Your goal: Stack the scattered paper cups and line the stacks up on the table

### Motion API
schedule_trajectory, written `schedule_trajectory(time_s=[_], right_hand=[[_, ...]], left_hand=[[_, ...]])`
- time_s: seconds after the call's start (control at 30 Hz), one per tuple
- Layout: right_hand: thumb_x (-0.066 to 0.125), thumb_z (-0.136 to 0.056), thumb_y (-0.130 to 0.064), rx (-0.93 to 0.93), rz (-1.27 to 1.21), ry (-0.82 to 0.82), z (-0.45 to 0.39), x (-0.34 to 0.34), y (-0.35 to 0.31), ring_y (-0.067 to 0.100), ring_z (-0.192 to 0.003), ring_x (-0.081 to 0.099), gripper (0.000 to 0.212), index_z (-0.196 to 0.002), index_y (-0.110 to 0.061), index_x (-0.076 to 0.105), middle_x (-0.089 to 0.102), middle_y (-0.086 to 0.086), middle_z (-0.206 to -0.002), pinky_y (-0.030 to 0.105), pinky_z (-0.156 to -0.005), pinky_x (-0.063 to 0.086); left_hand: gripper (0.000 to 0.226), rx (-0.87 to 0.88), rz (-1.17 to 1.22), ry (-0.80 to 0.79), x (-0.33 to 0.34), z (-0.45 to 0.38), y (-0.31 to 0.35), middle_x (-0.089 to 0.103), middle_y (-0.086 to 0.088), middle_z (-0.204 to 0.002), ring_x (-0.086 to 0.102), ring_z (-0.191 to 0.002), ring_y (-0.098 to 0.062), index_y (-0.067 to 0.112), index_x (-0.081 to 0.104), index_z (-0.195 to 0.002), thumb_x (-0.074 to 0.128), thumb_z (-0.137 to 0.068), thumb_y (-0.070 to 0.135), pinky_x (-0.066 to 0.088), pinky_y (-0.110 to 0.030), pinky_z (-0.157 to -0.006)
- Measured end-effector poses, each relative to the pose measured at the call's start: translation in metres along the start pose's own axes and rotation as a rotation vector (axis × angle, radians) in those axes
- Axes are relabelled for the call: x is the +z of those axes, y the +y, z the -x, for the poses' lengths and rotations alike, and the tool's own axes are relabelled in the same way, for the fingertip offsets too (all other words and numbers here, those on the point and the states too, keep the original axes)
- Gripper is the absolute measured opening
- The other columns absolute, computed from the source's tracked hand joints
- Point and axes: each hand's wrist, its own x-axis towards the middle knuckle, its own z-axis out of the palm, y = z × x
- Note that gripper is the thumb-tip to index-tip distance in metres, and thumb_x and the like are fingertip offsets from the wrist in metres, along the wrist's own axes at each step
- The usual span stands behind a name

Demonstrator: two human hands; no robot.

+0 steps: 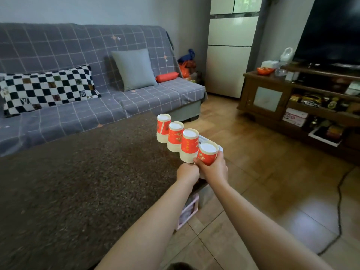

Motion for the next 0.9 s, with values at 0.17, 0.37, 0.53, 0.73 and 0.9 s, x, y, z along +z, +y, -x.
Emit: schedule_trajectory(time_s=[0.17, 0.37, 0.53, 0.73, 0.9], right_hand=[[0.076, -0.071, -0.040, -0.020, 0.074, -0.042, -0.012, 0.002, 0.001, 0.032, -0.123, 0.044, 0.072, -0.129, -0.020, 0.038, 0.055, 0.004, -0.130, 0.043, -0.095, 0.039], [0.077, -0.073, -0.034, 0.009, 0.030, -0.115, -0.009, 0.002, -0.001, 0.031, -0.125, 0.047, 0.082, -0.138, -0.016, 0.029, 0.051, 0.009, -0.136, 0.044, -0.100, 0.041], [0.075, -0.072, -0.039, 0.017, 0.093, -0.046, 0.005, -0.008, -0.010, 0.031, -0.128, 0.044, 0.090, -0.141, -0.015, 0.023, 0.047, 0.012, -0.139, 0.048, -0.102, 0.040], [0.072, -0.075, -0.041, -0.211, 0.195, 0.096, 0.039, -0.017, -0.052, 0.031, -0.129, 0.038, 0.078, -0.137, -0.011, 0.034, 0.046, 0.011, -0.139, 0.046, -0.106, 0.033], [0.072, -0.076, -0.035, -0.393, 0.103, 0.031, 0.061, 0.005, -0.086, 0.030, -0.118, 0.045, 0.059, -0.124, -0.012, 0.048, 0.054, 0.011, -0.125, 0.043, -0.098, 0.038]], left_hand=[[0.017, -0.006, 0.044, -0.018, 0.005, -0.007, 0.000, 0.068, -0.022, -0.109, 0.061, -0.085, -0.029, 0.003, 0.061, -0.088, 0.047, -0.088, 0.012, 0.052, -0.036, -0.079], [0.018, -0.010, 0.027, -0.017, 0.000, 0.001, 0.003, 0.063, -0.013, -0.100, 0.056, -0.083, -0.024, 0.003, 0.060, -0.100, 0.046, -0.089, 0.008, 0.048, -0.032, -0.075], [0.034, 0.024, 0.025, 0.028, -0.013, 0.027, 0.012, 0.055, -0.008, -0.111, 0.050, -0.089, -0.020, 0.007, 0.053, -0.125, 0.045, -0.093, 0.015, 0.052, -0.039, -0.095], [0.028, 0.141, 0.063, 0.092, -0.044, 0.070, 0.028, 0.053, -0.003, -0.100, 0.047, -0.073, -0.013, 0.010, 0.054, -0.120, 0.042, -0.095, 0.017, 0.051, -0.039, -0.096], [0.025, 0.293, 0.123, 0.121, -0.082, 0.082, 0.035, 0.059, -0.005, -0.109, 0.053, -0.091, -0.017, 0.011, 0.058, -0.113, 0.041, -0.095, 0.015, 0.048, -0.028, -0.073]])
